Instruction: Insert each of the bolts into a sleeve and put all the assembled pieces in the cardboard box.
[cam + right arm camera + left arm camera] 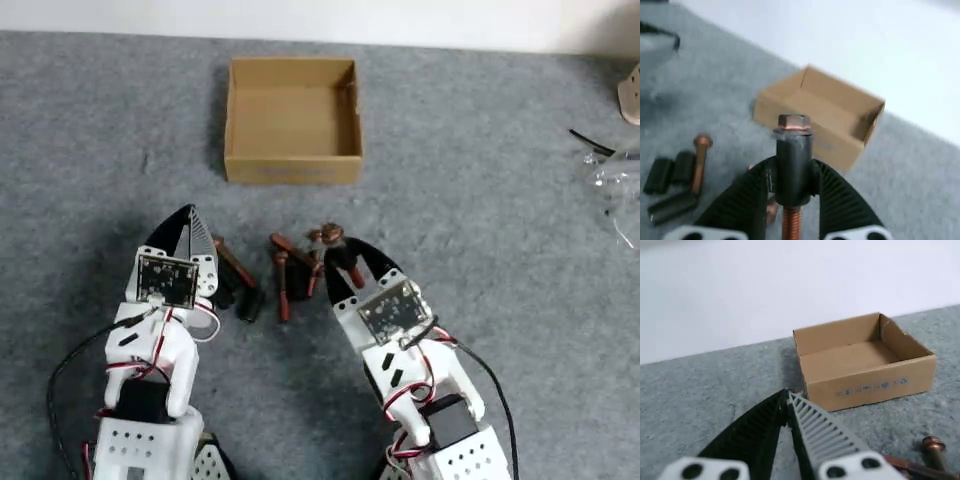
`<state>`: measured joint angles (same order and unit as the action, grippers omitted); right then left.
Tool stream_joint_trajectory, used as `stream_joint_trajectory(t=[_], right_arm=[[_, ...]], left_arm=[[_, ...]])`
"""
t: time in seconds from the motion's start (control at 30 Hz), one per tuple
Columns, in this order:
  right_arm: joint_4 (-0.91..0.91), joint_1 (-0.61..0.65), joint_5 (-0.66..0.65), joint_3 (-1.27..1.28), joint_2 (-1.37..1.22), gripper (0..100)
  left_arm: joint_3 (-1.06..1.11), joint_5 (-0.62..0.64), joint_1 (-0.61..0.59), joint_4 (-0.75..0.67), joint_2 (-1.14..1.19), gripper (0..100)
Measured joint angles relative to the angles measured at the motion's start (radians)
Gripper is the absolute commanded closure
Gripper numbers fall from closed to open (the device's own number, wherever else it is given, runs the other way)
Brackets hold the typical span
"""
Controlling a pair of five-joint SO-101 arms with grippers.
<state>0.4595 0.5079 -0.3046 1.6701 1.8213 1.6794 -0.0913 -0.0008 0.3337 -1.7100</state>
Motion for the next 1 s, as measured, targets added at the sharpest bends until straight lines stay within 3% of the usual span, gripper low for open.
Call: stream_joint_trajectory(t=[0.23,0.6,1.0], right_arm=[[0.028,-0.003,0.002,-0.002,0.0,99.5],[0.028,-0.003,0.002,-0.038,-0.023,99.5],[-0.014,-0.003,0.002,-0.525,-0.712,99.5]], left_arm=[[0.003,0.0,0.0,-0.086,0.101,99],[0.003,-0.002,0.0,-0.094,0.104,99],[0.003,-0.002,0.0,-0.094,0.104,99]])
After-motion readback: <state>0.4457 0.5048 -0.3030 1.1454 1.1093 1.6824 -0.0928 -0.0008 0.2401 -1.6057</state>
